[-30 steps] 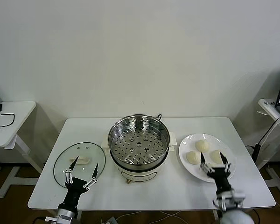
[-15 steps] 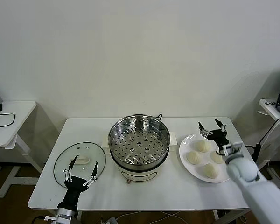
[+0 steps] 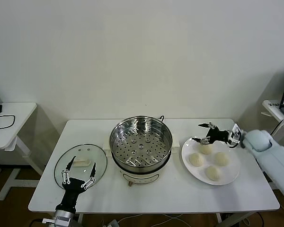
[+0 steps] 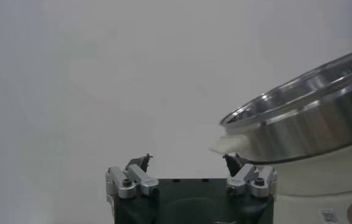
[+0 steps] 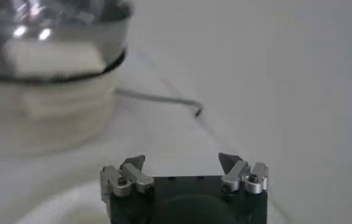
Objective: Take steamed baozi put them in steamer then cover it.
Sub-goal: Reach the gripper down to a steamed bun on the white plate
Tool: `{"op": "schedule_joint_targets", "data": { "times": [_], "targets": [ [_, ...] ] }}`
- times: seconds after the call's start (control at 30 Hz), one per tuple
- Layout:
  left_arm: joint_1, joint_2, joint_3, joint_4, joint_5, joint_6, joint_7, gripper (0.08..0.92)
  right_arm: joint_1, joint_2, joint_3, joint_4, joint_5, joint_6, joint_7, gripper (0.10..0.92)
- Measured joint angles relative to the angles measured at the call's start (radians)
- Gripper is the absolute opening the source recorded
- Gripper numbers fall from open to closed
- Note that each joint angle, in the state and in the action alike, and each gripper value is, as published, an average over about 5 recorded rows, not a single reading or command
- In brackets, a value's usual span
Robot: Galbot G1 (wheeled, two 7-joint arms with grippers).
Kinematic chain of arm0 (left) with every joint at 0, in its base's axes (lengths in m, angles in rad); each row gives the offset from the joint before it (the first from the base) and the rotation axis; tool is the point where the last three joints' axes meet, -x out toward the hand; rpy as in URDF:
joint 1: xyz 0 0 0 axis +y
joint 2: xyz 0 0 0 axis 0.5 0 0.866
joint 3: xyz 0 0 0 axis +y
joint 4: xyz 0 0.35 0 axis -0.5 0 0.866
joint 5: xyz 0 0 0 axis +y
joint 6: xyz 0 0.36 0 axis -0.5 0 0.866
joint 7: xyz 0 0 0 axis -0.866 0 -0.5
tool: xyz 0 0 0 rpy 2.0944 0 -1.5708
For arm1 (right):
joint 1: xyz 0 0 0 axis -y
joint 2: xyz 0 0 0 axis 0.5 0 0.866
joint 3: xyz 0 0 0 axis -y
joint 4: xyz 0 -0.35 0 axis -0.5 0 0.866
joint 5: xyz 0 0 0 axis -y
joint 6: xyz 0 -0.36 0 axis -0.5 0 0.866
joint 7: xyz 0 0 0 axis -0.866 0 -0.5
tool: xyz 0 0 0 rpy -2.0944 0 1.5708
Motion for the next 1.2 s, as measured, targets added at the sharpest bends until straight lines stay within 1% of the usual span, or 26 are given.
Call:
{"op": "schedule_joint_targets", "data": {
  "times": [0.2,0.43,0.87,1.13,1.2],
  "targets": [
    [0.004,-0.008,-0.006,-0.002,0.000,0.001,-0.001,0.823,0.117,0.071,-0.079,-0.133,-0.167,0.034,-0.146,0.823],
    [0.006,-0.010,-0.007,0.003,0.000,0.001,-0.002,0.823,0.179,0.154,-0.122,-0.252,-0.327,0.071,-0.211,0.823],
    [0.002,-0.011,-0.004,0.014,0.000,-0.002,-0.005,0.823,0.202,0.265,-0.131,-0.387,-0.515,0.109,-0.201,0.823],
    [0.000,-0.010,-0.001,0.019,0.000,-0.005,-0.006,0.823,0.205,0.294,-0.124,-0.425,-0.581,0.121,-0.176,0.821],
    [0.000,-0.010,0.000,0.019,0.000,-0.005,-0.006,0.823,0.204,0.297,-0.122,-0.428,-0.590,0.123,-0.172,0.803]
  ]
}}
